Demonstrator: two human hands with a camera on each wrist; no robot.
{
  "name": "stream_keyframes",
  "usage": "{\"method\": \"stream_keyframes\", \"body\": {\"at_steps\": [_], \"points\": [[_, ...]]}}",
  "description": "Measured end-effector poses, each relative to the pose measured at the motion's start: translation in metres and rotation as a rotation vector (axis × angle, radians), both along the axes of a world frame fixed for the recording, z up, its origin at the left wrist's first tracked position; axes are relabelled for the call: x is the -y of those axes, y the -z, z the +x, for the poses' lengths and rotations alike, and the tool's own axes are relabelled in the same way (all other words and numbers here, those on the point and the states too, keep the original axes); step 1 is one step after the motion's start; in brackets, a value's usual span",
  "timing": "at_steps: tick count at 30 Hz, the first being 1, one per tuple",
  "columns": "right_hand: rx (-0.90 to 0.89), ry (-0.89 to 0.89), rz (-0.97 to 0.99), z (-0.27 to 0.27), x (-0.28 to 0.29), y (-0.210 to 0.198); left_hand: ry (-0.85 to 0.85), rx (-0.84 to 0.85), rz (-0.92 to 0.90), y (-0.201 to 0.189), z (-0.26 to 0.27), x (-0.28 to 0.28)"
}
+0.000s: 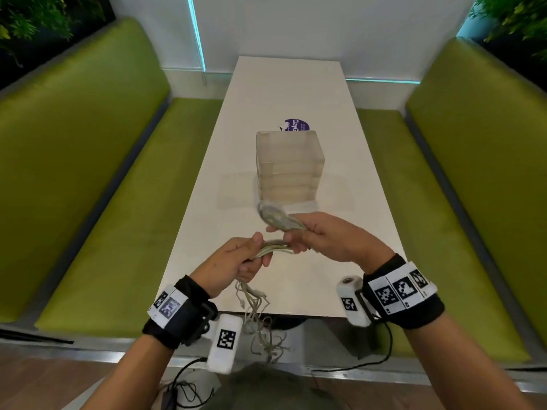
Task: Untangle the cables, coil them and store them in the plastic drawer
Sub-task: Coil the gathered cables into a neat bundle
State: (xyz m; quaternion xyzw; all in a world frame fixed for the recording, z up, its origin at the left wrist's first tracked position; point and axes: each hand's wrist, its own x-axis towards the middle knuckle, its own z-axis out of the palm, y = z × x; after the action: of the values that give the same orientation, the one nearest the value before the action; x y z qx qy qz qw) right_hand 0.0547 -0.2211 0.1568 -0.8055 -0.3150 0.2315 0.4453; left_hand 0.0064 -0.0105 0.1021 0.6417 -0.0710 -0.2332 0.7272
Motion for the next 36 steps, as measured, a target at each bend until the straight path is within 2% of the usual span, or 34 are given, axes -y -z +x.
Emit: {"method": "stream_keyframes", "body": {"at_steps": [4, 8, 13, 17, 20, 23, 24, 25, 28, 30, 36], "points": [[0.04, -0.235, -0.203, 0.0, -0.003, -0.013, 0.128, -0.076, -0.111, -0.013, 0.002, 0.001], [0.105, -0.316, -0.332, 0.002, -0.005, -0.018, 0.255, -0.1, -0.085, -0.015, 0.004, -0.004], [0.434, -0.389, -0.625, -0.002, -0.013, 0.003, 0.372, -0.187, 0.042, -0.015, 0.004, -0.001], [0.461, -0.392, -0.73, -0.003, -0.017, 0.013, 0.32, -0.077, 0.295, -0.013, -0.002, 0.012], [0.438, -0.402, -0.733, -0.006, -0.016, 0.015, 0.28, -0.086, 0.35, -0.009, -0.004, 0.014], [0.561, -0.4, -0.709, -0.008, -0.012, 0.022, 0.287, -0.11, 0.365, -0.007, -0.004, 0.015], [0.558, -0.402, -0.691, -0.007, -0.011, 0.022, 0.281, -0.109, 0.354, -0.007, -0.005, 0.015], [0.47, -0.402, -0.65, -0.005, -0.01, 0.022, 0.273, -0.099, 0.34, -0.007, -0.005, 0.016], [0.02, -0.354, -0.479, -0.004, -0.008, 0.017, 0.259, -0.044, 0.322, -0.007, -0.002, 0.015], [-0.049, -0.32, -0.432, -0.005, -0.008, 0.016, 0.268, -0.012, 0.332, -0.006, 0.0, 0.013], [-0.111, -0.297, -0.346, -0.01, -0.009, 0.023, 0.344, 0.018, 0.35, -0.006, 0.0, 0.01]]}}
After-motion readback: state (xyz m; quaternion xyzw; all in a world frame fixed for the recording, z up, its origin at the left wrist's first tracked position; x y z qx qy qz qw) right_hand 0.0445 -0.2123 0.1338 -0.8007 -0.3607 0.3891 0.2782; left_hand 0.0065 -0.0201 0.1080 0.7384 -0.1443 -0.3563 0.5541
